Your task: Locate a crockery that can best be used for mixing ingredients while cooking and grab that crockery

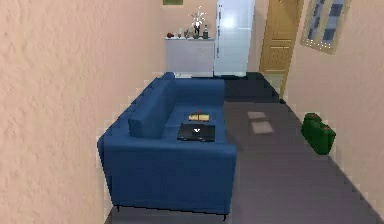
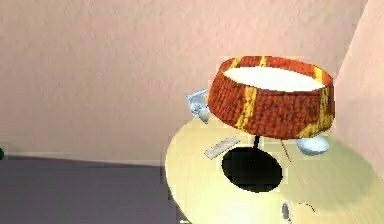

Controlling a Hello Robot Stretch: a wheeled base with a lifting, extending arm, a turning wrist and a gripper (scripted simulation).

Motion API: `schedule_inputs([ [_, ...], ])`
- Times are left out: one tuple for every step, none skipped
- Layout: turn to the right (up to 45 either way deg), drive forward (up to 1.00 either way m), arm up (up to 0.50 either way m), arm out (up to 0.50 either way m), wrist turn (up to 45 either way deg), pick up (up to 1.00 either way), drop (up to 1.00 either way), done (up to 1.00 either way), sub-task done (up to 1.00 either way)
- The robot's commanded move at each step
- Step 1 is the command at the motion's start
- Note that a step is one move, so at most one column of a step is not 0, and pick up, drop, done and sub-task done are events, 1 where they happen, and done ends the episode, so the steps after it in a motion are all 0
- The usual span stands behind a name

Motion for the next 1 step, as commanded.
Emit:
schedule_inputs([
  [33.0, 0.00, 0.00, 0.00, 0.0, 0.00, 0.00, 0.00, 0.00],
])
